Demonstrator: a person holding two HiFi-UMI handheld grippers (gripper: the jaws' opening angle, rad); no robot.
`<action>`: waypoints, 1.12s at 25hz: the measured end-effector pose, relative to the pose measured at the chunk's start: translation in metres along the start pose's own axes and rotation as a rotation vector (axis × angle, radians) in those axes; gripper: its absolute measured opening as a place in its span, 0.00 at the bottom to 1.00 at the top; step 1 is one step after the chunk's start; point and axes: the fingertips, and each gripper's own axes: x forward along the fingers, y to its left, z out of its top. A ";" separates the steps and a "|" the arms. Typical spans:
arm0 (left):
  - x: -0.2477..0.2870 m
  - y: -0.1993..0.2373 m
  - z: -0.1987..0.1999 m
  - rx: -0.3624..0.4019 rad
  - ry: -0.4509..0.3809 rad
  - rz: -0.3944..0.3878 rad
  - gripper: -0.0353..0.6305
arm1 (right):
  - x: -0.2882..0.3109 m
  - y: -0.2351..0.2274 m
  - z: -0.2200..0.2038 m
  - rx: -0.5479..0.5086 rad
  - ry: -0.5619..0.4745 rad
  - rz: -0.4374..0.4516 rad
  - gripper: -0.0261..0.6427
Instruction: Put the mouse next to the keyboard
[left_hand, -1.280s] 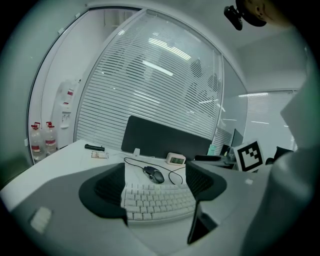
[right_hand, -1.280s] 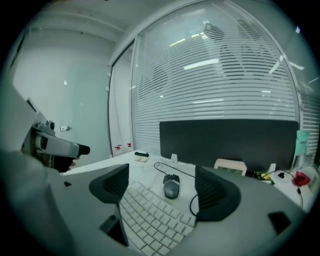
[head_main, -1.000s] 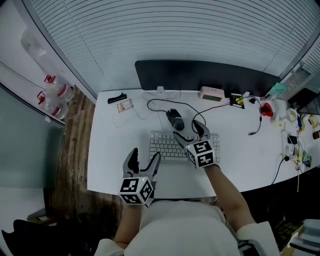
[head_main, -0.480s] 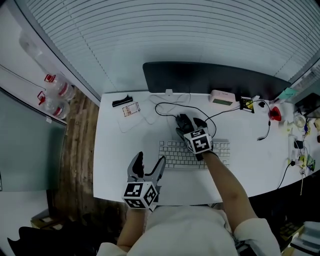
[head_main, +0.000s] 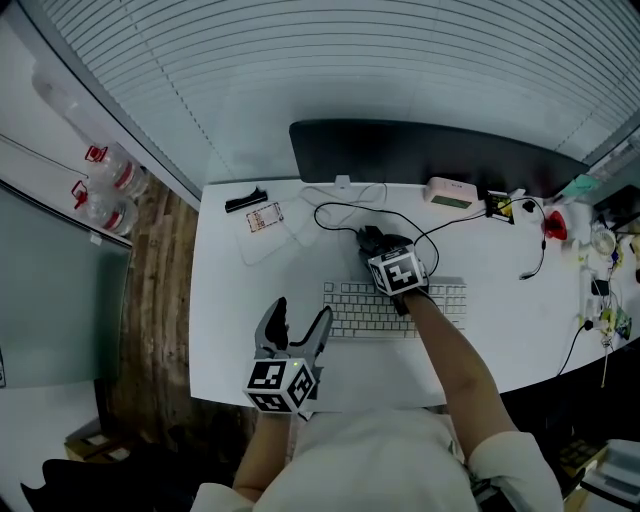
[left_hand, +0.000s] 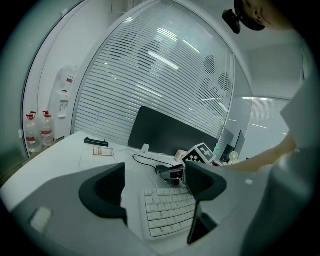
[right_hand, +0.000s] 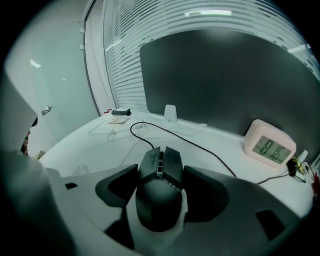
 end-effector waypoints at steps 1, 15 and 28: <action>0.000 -0.001 0.001 0.001 0.000 -0.003 0.60 | 0.000 0.000 -0.001 0.001 0.003 0.000 0.47; -0.008 -0.016 0.005 0.014 -0.024 -0.030 0.60 | -0.049 0.004 0.014 -0.048 -0.102 -0.052 0.47; 0.003 -0.072 -0.004 0.039 -0.014 -0.097 0.60 | -0.132 -0.052 -0.025 0.040 -0.182 -0.159 0.47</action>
